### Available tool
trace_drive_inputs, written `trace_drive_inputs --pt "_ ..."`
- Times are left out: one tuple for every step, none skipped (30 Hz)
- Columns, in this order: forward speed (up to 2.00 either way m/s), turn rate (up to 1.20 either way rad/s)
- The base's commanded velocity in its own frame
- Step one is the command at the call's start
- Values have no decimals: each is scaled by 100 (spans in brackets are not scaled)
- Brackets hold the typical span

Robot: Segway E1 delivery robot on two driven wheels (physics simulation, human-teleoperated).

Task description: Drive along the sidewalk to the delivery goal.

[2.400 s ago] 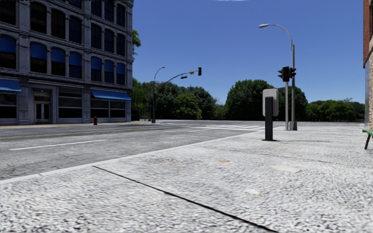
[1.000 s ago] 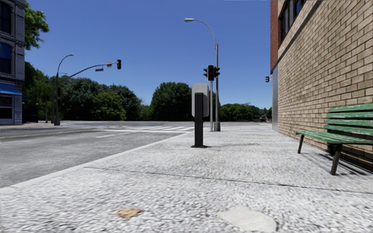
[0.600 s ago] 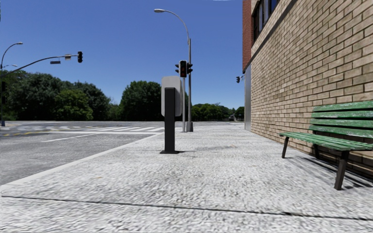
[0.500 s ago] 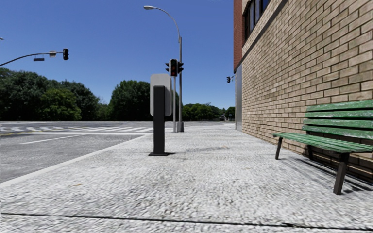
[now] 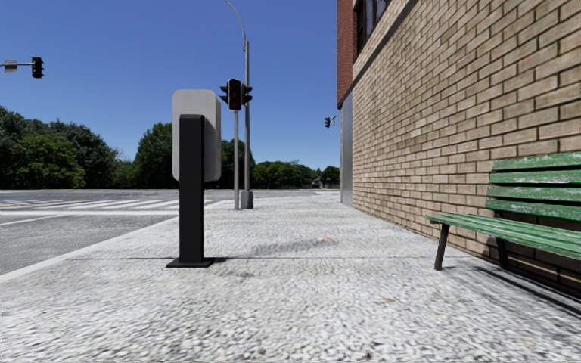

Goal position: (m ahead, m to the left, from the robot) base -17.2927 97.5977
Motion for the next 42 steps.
trace_drive_inputs --pt "200 0" --pt "200 0" --pt "200 0" --pt "200 0" --pt "200 0" --pt "200 0" --pt "200 0" --pt "200 0" --pt "200 -38" --pt "200 -38" --pt "200 -44" --pt "200 -46" --pt "200 -46" --pt "200 -46" --pt "200 -46" --pt "200 -42" --pt "200 -24" --pt "200 -24" --pt "200 -7" --pt "200 0" --pt "200 0" --pt "200 0" --pt "200 0" --pt "200 0" --pt "200 0" --pt "200 0" --pt "200 0" --pt "200 0" --pt "200 0" --pt "200 0" --pt "200 0" --pt "200 0" --pt "200 0" --pt "200 0" --pt "200 0" --pt "200 0" --pt "200 0" --pt "200 0" --pt "200 0" --pt "200 0" --pt "200 0" --pt "200 0"
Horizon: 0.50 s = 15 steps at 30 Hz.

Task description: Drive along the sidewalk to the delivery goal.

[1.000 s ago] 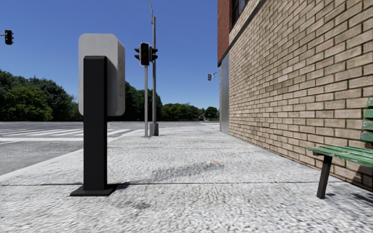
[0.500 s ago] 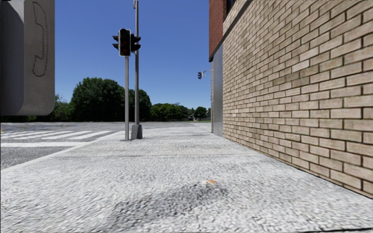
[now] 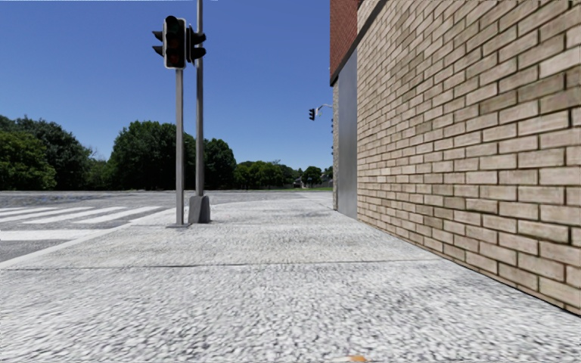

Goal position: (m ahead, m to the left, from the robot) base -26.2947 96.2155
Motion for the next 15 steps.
trace_drive_inputs --pt "200 0" --pt "200 0" --pt "200 0" --pt "200 0" --pt "200 0" --pt "200 0" --pt "200 0" --pt "200 0" --pt "200 0" --pt "200 0" --pt "200 0" --pt "200 0" --pt "200 0" --pt "200 0" --pt "200 0"
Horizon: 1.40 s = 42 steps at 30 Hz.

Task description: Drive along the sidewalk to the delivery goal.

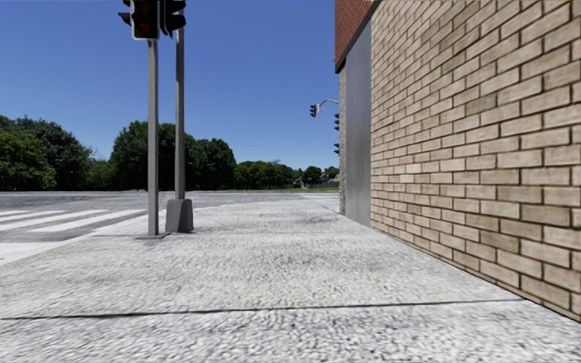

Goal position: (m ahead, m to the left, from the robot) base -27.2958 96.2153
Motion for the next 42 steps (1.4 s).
trace_drive_inputs --pt "200 0" --pt "200 0" --pt "200 0" --pt "200 0" --pt "200 0" --pt "200 0" --pt "200 0" --pt "200 0" --pt "200 0" --pt "200 0" --pt "200 0" --pt "200 0" --pt "200 0" --pt "200 0" --pt "200 0" --pt "200 0" --pt "200 0" --pt "200 0" --pt "200 0" --pt "200 0" --pt "200 0" --pt "200 0" --pt "200 0" --pt "200 0" --pt "200 0" --pt "200 6" --pt "200 10" --pt "200 13" --pt "200 16" --pt "200 16" --pt "200 17" --pt "200 17" --pt "200 17" --pt "200 17" --pt "200 17" --pt "200 17" --pt "200 17" --pt "200 17" --pt "200 17" --pt "200 17" --pt "200 17" --pt "200 20"
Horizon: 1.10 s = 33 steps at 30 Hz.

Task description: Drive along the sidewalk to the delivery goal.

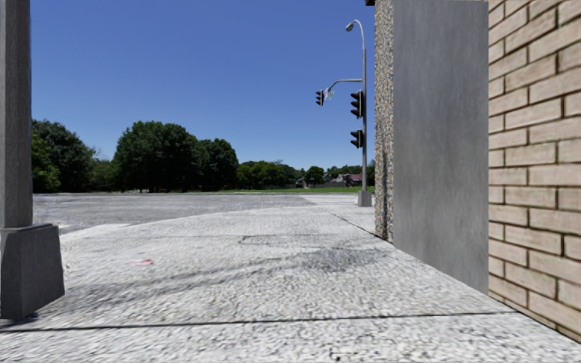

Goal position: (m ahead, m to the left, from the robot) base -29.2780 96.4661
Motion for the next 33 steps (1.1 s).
trace_drive_inputs --pt "200 35" --pt "200 48" --pt "200 48" --pt "200 55" --pt "200 60" --pt "200 60" --pt "200 62" --pt "200 65" --pt "198 66" --pt "198 66" --pt "196 67" --pt "195 67" --pt "194 67" --pt "194 67" --pt "194 67" --pt "194 67" --pt "194 67" --pt "194 67" --pt "194 67" --pt "194 67" --pt "194 67" --pt "193 67" --pt "193 67" --pt "193 67" --pt "193 67" --pt "193 67" --pt "193 67" --pt "193 69" --pt "193 69" --pt "193 73" --pt "193 76" --pt "192 79" --pt "192 79"
